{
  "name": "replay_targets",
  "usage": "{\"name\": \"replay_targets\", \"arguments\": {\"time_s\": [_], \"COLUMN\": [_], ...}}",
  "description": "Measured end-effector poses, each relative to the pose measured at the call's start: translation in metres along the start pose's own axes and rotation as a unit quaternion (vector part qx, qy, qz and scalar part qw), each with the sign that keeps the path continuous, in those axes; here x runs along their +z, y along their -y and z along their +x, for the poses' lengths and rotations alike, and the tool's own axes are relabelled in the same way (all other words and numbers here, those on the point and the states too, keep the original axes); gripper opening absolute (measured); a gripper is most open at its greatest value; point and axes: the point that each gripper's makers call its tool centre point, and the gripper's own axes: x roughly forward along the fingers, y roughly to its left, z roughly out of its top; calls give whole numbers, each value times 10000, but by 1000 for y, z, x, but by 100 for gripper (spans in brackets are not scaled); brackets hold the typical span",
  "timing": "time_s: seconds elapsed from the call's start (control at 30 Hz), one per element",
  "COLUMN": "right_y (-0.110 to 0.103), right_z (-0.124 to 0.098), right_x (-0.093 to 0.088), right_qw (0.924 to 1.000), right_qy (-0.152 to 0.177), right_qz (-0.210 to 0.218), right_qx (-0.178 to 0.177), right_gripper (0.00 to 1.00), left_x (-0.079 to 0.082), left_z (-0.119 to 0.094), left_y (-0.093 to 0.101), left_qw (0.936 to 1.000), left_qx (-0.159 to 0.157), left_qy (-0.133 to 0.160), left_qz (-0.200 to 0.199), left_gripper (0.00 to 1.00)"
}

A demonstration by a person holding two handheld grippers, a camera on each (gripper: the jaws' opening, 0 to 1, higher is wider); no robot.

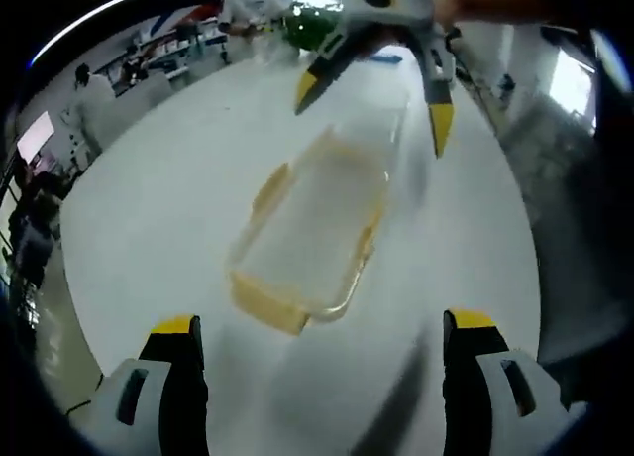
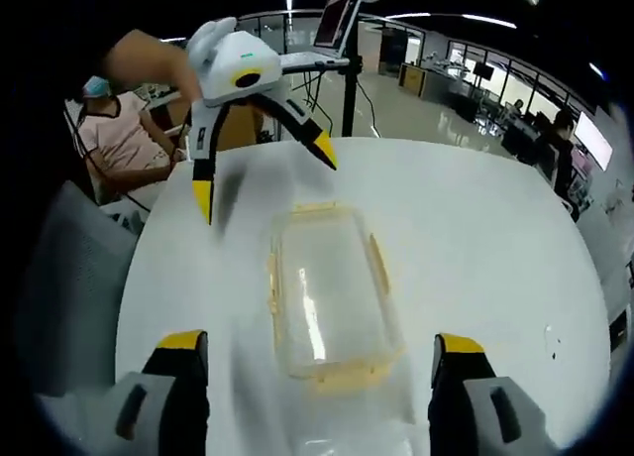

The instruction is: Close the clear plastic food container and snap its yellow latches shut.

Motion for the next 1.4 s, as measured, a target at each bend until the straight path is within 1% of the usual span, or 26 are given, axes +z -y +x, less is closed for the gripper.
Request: {"name": "replay_targets", "arguments": {"time_s": [0.07,0.17,0.27,0.3,0.4,0.47,0.5,0.57,0.6,0.7,0.8,0.83,0.87,0.9,0.97,1.0,1.03,1.07,1.1,1.13,1.17,1.2,1.33,1.37,1.4], "right_y": [-1,-6,-9,-9,-12,-12,-11,-8,-8,-5,-3,-2,0,5,9,9,12,15,16,16,13,13,18,21,29], "right_z": [4,11,17,19,20,20,19,17,17,16,16,16,16,17,19,20,23,25,26,27,27,26,23,21,19], "right_x": [-2,-8,-9,-10,-10,-13,-14,-14,-13,-12,-17,-18,-20,-21,-21,-21,-21,-23,-30,-33,-37,-34,-34,-34,-32], "right_qw": [10000,9996,9994,9993,9991,9987,9987,9988,9989,9990,9989,9988,9987,9985,9987,9987,9987,9985,9974,9969,9959,9962,9956,9955,9957], "right_qy": [-57,-222,-265,-279,-301,-357,-381,-360,-334,-312,-365,-380,-412,-449,-450,-450,-448,-511,-694,-749,-847,-759,-815,-816,-816], "right_qz": [-7,-136,-155,-124,-155,-198,-229,-190,-140,-163,-128,-142,-206,-284,-188,-66,-74,-62,-28,-32,-60,-244,-330,-384,-437], "right_qx": [28,109,183,216,274,295,266,262,305,266,273,267,223,123,149,209,224,196,193,219,307,338,324,286,76], "right_gripper": [96,98,97,97,95,92,90,83,83,83,80,78,77,76,74,72,68,65,61,57,57,58,50,50,51], "left_x": [-1,-5,-6,-7,-9,-11,-12,-12,-11,-8,-10,-9,-9,-7,-6,-7,-8,-9,-10,-10,-10,-8,-5,-5,-6], "left_z": [2,4,6,7,9,10,10,10,10,11,14,15,16,17,19,20,22,22,24,25,26,27,27,27,27], "left_y": [2,3,2,2,1,1,1,0,1,4,4,2,1,-2,-6,-7,-10,-10,-13,-15,-17,-19,-23,-25,-26], "left_qw": [9999,9995,9993,9992,9990,9985,9978,9966,9966,9961,9944,9943,9943,9942,9940,9936,9932,9930,9923,9917,9908,9907,9889,9887,9885], "left_qx": [-129,-192,-263,-335,-368,-411,-435,-450,-465,-604,-736,-738,-733,-726,-754,-792,-853,-874,-910,-921,-938,-928,-975,-969,-950], "left_qy": [-48,-153,-168,-186,-217,-265,-316,-363,-342,-250,-340,-339,-349,-334,-341,-358,-388,-399,-444,-482,-550,-524,-565,-575,-586], "left_qz": [50,184,181,137,155,260,390,587,596,600,684,692,693,715,721,726,695,690,719,755,810,851,968,990,1016], "left_gripper": [99,99,99,99,99,99,98,95,94,92,85,84,85,86,84,84,83,82,81,79,78,76,68,66,64]}}
